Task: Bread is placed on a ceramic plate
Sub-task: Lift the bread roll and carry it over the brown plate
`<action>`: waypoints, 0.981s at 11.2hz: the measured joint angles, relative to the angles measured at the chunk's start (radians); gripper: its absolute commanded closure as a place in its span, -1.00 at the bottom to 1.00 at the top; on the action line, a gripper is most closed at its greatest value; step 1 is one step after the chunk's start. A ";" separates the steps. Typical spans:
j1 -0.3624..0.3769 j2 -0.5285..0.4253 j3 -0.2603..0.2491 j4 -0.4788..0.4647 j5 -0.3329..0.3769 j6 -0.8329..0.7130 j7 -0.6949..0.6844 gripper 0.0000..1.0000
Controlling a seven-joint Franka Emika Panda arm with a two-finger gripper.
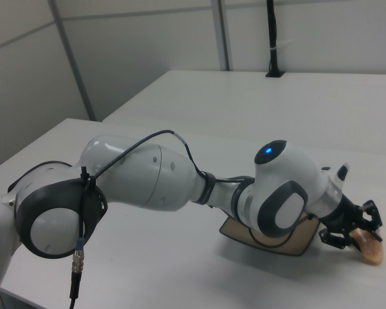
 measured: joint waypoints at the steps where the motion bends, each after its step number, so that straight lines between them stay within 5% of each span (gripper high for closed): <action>1: 0.000 0.000 0.000 0.002 0.003 0.000 0.000 0.12; 6: -0.003 -0.005 0.000 0.024 0.068 0.000 0.004 0.12; 11: -0.012 -0.142 0.049 0.004 0.177 -0.069 0.007 0.06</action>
